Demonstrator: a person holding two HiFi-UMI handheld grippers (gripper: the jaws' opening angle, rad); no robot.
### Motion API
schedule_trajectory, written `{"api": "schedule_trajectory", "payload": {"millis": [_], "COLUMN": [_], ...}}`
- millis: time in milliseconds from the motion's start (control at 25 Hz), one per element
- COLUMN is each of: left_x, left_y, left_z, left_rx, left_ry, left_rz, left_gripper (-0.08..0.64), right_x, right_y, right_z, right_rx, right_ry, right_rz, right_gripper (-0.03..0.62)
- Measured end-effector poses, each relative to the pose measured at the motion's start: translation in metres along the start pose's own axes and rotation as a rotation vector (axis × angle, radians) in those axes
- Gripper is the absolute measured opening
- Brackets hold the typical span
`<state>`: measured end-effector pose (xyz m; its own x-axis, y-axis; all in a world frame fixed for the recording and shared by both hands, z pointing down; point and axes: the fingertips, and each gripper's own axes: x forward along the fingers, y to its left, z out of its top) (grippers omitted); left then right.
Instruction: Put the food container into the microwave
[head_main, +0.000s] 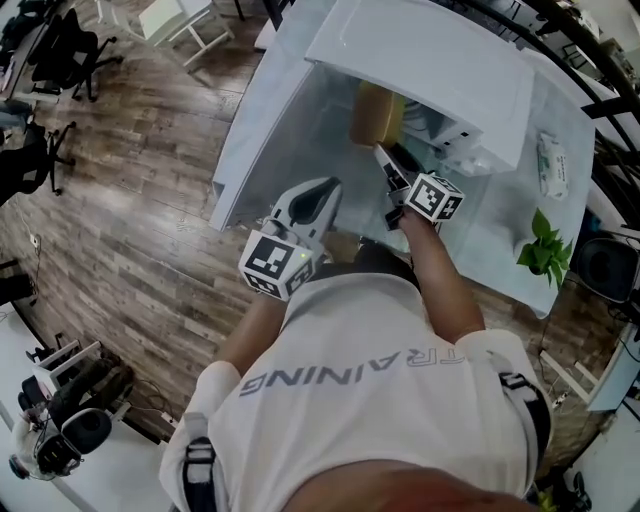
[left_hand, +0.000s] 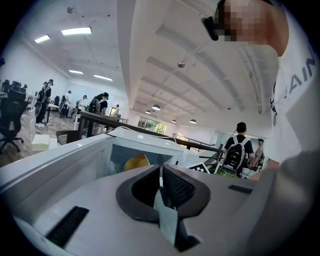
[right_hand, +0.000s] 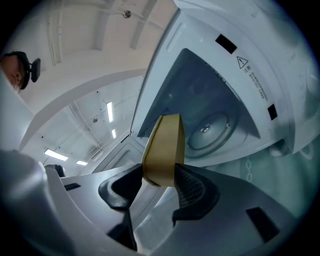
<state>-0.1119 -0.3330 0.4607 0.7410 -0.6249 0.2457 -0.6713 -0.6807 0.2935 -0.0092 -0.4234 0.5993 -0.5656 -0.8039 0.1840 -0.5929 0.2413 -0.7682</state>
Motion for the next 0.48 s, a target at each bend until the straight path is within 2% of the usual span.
{"api": "schedule_trajectory", "payload": {"millis": [200, 480], "left_x": [0.006, 0.006], "left_y": [0.005, 0.013], "left_z": [-0.003, -0.002], "left_rx": [-0.006, -0.013], "left_ry": [0.011, 0.015], "left_rz": [0.014, 0.023], "left_gripper": [0.044, 0.044], "right_x": [0.023, 0.051], "right_y": [-0.019, -0.029], "right_z": [0.021, 0.043], "right_rx": [0.075, 0.082], "right_ry": [-0.068, -0.139], "right_rz": [0.019, -0.005], "right_gripper": [0.216, 0.216]}}
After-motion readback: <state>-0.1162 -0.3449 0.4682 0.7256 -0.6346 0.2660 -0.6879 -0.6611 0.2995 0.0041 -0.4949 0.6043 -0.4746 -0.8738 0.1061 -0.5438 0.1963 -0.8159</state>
